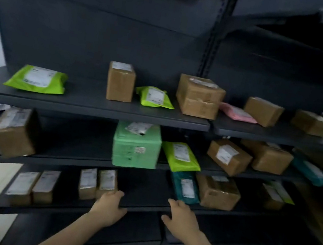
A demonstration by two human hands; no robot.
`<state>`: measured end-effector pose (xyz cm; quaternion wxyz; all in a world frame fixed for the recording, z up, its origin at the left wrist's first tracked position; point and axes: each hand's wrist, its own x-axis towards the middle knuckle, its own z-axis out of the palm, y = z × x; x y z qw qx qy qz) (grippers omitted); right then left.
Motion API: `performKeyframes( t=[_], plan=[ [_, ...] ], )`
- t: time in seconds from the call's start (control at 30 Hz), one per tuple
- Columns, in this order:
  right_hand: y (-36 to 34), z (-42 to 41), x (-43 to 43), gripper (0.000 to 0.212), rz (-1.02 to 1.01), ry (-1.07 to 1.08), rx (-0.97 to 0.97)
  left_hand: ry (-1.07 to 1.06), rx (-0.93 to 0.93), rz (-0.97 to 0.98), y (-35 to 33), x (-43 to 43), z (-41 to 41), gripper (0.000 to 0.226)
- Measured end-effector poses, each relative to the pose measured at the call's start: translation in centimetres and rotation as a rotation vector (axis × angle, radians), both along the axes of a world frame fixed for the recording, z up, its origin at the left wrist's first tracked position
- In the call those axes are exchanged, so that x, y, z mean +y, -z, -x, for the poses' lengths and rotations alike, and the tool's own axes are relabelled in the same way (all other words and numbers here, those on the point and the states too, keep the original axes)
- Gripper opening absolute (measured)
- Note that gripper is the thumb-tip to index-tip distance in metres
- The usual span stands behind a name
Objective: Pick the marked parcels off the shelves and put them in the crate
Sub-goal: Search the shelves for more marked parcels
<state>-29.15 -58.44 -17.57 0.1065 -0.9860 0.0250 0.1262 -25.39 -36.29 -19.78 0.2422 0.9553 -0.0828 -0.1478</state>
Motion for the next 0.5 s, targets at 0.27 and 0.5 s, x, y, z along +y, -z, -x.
performKeyframes(
  t=[0.27,0.5],
  plan=[
    [-0.4,5.3,-16.6,0.061,-0.010,0.150,-0.010,0.129,-0.032,0.008,0.5,-18.0,2.7,0.062],
    [0.9,6.2,-24.8,0.063,-0.030,0.238,0.014,0.212,0.002,-0.018,1.4,-26.3,2.5,0.058]
  ],
)
